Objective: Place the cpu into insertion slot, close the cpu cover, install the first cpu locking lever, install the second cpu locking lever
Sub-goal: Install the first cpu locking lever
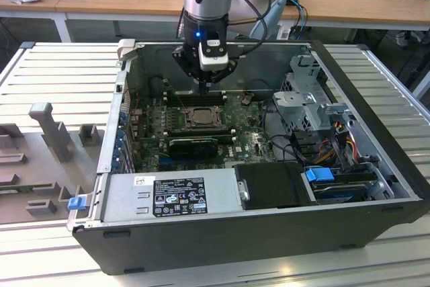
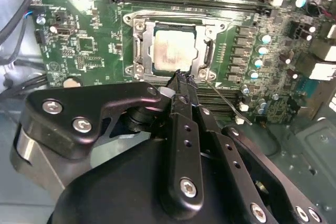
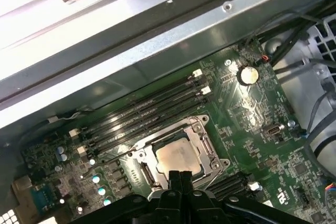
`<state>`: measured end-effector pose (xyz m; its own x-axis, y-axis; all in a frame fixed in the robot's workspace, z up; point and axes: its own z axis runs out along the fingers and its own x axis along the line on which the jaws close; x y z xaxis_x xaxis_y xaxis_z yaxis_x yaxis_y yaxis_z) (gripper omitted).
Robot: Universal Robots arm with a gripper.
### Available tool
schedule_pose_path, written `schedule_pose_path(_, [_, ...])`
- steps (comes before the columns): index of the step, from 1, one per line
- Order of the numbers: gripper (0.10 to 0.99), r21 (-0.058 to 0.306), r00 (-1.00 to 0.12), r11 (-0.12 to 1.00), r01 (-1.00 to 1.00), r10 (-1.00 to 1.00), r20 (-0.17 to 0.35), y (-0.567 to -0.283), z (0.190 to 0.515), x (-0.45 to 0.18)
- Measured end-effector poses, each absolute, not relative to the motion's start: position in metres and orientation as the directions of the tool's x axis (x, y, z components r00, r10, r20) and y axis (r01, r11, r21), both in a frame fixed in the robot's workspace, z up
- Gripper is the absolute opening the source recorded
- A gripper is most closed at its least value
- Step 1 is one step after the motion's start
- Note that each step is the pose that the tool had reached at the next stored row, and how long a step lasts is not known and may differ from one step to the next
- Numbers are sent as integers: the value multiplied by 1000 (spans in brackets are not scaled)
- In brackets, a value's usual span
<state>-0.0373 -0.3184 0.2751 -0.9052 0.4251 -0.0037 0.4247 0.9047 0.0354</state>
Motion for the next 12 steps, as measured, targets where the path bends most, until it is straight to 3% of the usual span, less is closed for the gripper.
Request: schedule_pose_path(12, [106,38,-987,986,163,163,-2,-318,271,-37])
